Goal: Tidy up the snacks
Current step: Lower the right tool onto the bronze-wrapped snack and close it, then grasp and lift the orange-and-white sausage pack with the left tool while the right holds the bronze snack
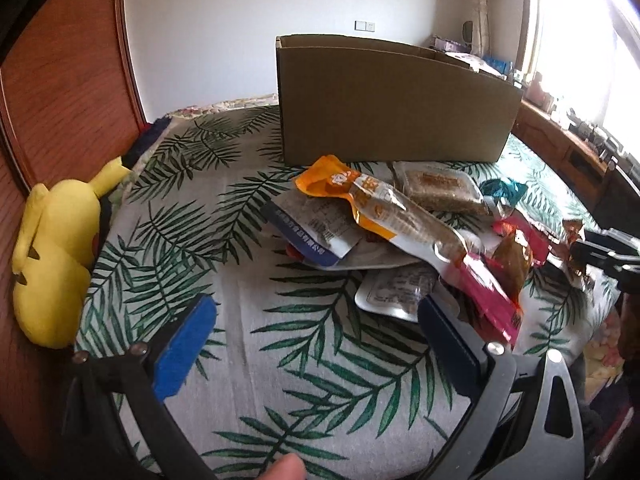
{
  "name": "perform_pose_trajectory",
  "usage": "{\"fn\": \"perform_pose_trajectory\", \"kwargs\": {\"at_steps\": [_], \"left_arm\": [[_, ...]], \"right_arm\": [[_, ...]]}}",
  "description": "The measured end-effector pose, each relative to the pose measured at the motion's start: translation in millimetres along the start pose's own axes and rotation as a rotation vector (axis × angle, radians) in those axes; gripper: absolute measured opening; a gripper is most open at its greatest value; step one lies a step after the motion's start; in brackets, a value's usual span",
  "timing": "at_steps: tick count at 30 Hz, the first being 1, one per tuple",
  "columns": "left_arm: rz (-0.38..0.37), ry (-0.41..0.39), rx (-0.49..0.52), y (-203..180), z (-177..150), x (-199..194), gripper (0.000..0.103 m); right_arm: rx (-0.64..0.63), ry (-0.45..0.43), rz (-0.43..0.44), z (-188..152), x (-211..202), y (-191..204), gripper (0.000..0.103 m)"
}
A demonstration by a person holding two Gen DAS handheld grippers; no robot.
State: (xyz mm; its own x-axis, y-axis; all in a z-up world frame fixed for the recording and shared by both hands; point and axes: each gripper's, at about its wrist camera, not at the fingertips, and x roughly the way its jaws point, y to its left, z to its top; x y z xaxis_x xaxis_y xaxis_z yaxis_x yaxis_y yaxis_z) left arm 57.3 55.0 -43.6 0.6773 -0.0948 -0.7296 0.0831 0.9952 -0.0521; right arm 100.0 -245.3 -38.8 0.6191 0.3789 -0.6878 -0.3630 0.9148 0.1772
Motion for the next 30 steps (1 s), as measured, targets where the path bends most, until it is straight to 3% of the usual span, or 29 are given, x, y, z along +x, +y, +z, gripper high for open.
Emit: {"fn": "perform_pose_trajectory", "kwargs": {"at_steps": [5, 20, 30], "left_arm": [[-0.049, 0.016, -0.043, 6, 14, 7, 0.102], [-0.195, 0.089, -0.168, 16, 72, 53, 0.097], [-0.182, 0.124, -0.152, 5, 89, 66, 0.081]], "right_arm": [[0.018, 0.023, -0.007, -1, 7, -4, 0.042], [-0.020, 0.019, -0.025, 1, 9, -1, 0.040], [-0.037, 0.020, -0.026, 1, 10, 0, 0.040]]}}
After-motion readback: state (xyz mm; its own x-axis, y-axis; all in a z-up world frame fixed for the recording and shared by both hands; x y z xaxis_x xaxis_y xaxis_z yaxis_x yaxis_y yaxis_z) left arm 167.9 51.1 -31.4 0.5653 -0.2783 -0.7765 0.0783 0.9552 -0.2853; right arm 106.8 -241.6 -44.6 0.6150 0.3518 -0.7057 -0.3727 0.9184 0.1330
